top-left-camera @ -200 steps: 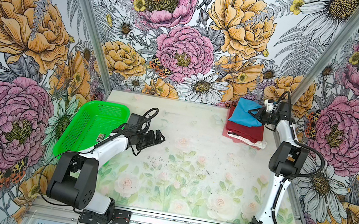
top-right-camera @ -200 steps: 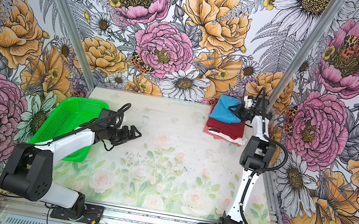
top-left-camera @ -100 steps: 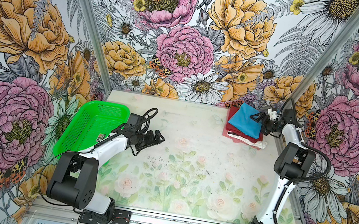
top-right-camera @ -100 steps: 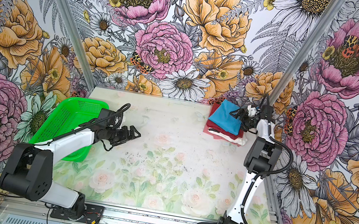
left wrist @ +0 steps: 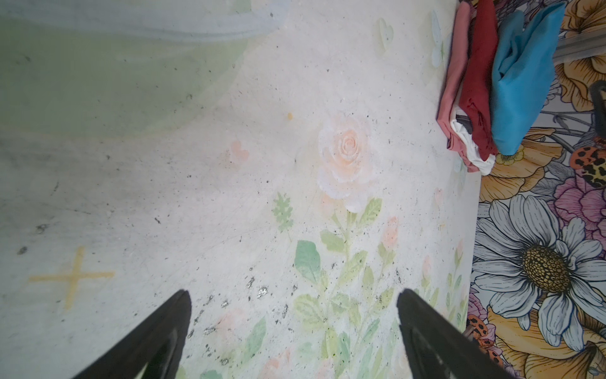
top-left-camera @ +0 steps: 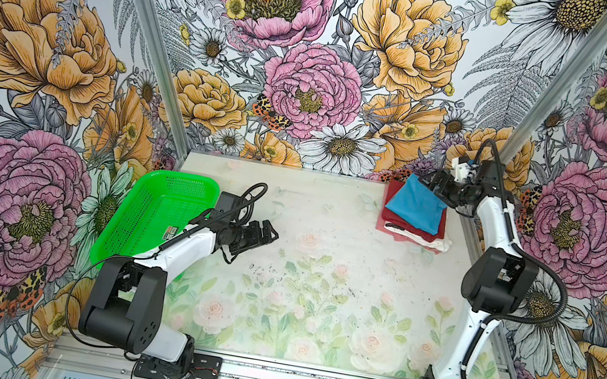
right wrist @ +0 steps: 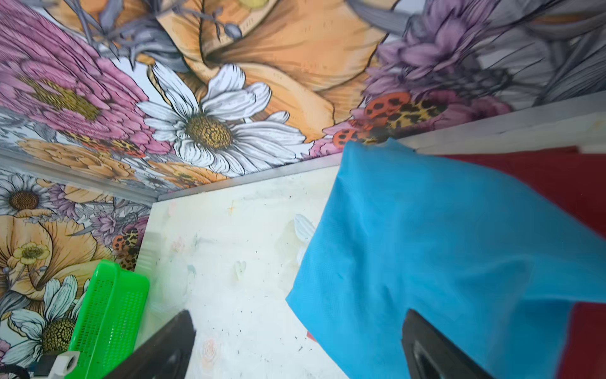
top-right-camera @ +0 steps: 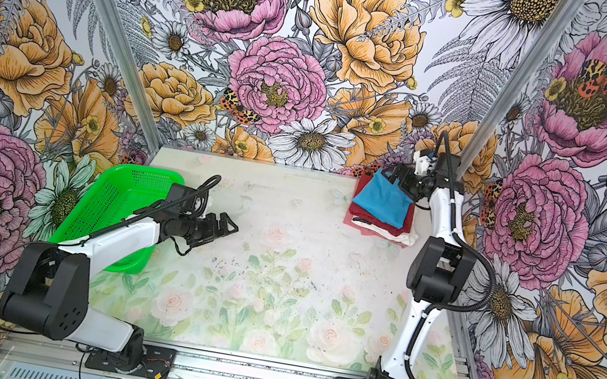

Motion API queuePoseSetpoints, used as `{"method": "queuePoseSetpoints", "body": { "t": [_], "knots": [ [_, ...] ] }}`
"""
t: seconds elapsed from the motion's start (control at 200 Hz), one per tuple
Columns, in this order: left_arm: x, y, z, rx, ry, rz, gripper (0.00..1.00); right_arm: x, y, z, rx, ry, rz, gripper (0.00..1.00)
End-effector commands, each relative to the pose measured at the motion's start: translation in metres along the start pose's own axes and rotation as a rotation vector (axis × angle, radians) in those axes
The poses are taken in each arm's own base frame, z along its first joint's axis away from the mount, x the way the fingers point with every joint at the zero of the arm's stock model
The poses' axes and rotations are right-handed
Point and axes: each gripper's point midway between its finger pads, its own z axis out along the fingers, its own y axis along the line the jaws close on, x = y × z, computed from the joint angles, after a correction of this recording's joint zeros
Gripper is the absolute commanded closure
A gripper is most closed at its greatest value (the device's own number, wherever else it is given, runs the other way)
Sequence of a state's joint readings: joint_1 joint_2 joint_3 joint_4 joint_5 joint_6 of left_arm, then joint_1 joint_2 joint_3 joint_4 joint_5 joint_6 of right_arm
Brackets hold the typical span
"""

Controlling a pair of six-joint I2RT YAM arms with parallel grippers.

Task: Fold and stack the t-shirts
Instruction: 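Lower the blue bundle onto the stack and open the right gripper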

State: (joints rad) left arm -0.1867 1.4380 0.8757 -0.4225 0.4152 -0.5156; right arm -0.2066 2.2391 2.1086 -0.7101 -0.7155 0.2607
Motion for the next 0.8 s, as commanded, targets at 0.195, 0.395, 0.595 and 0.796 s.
{"method": "queuePoseSetpoints", "body": {
  "t": [0.195,0.395,0.595,0.796],
  "knots": [
    [0.001,0.002,0.003,-0.007,0.007,0.025,0.01,0.034,-0.011,0.05,0.014,0.102,-0.025,0.01],
    [0.001,0.002,0.003,-0.01,0.004,0.026,0.01,0.001,-0.015,0.001,0.043,-0.002,-0.026,0.01],
    [0.0,0.001,0.002,-0.009,0.001,0.028,0.01,-0.011,-0.045,-0.011,0.066,-0.038,0.024,0.01],
    [-0.003,-0.001,-0.001,-0.003,-0.009,0.026,0.01,-0.017,-0.077,0.016,0.083,-0.039,0.078,0.01]
  ]
}}
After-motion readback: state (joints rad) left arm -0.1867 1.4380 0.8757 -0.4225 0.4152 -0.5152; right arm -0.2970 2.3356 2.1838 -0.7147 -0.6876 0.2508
